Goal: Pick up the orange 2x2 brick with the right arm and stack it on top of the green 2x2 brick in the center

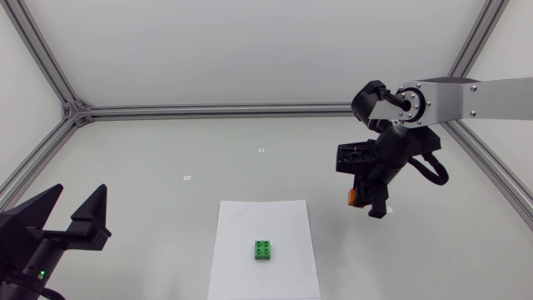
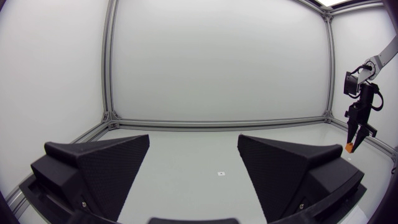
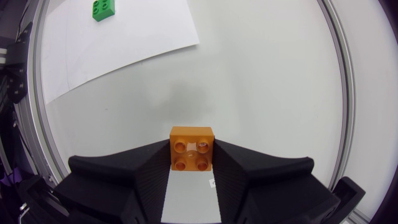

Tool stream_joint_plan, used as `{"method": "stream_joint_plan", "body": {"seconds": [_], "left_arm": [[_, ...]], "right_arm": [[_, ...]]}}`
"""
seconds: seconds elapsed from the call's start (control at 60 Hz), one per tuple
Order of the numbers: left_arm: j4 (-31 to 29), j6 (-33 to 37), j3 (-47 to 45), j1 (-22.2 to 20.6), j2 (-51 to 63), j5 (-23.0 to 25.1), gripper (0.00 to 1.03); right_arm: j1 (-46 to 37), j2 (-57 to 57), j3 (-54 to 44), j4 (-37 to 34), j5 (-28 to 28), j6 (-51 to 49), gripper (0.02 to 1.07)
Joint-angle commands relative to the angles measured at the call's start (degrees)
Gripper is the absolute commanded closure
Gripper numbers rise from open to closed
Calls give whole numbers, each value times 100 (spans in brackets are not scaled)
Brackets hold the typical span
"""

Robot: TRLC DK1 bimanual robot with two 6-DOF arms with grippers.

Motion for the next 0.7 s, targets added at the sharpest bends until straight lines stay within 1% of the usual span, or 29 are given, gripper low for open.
{"method": "stream_joint_plan", "body": {"seconds": [0.0, 0.167, 0.333, 0.683], "left_arm": [[-87, 75, -235, 31, -45, 34, 4], [-87, 75, -235, 31, -45, 25, 4], [-87, 75, -235, 31, -45, 25, 4], [-87, 75, -235, 31, -45, 25, 4]], "right_arm": [[423, -134, -152, -169, 69, 351, 101], [1258, -160, -46, -283, 86, 939, 101], [1917, -37, 15, -283, 86, 1379, 101], [3033, 394, 191, -72, 60, 2144, 101]]}}
